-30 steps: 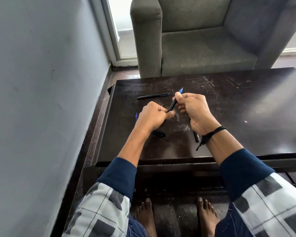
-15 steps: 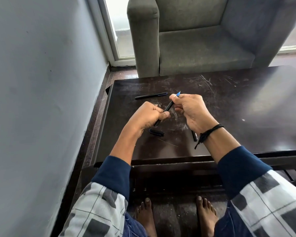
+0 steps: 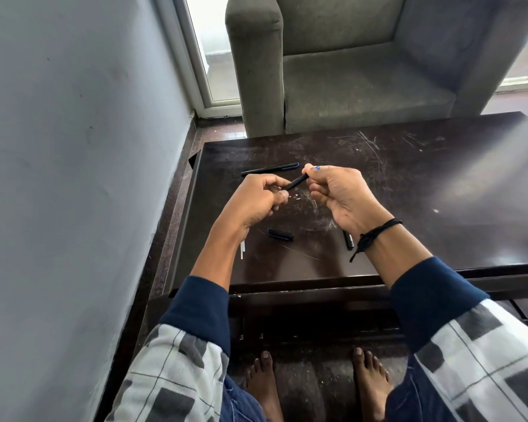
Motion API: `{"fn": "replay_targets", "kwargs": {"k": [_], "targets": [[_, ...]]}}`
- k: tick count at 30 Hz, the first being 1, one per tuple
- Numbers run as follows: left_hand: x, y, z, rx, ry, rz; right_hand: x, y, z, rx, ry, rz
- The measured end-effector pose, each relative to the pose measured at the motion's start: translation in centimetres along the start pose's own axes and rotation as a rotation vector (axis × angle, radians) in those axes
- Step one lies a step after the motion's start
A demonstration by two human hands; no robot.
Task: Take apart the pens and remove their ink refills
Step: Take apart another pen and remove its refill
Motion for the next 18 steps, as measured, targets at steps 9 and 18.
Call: {"fn": "replay_targets", "kwargs": {"k": [9, 18], "targets": [[0.0, -0.4, -0.7, 0.131, -0.028, 0.041, -0.3, 0.8, 1.2, -0.116, 0.052, -0.021], [-0.1, -0.6, -1.3, 0.185, -0.117, 0.039, -0.6, 0.9, 1.0, -0.097, 0.133, -0.079]]}}
Point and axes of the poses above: each hand's wrist, its own y-axis away from the middle knuckle, its own z-axis out of the palm, x = y × z, the point moved 8 cm from there along -y, towards the middle knuckle, and after that the axes turned 11 degrees about -z, right-handed, at the moved point
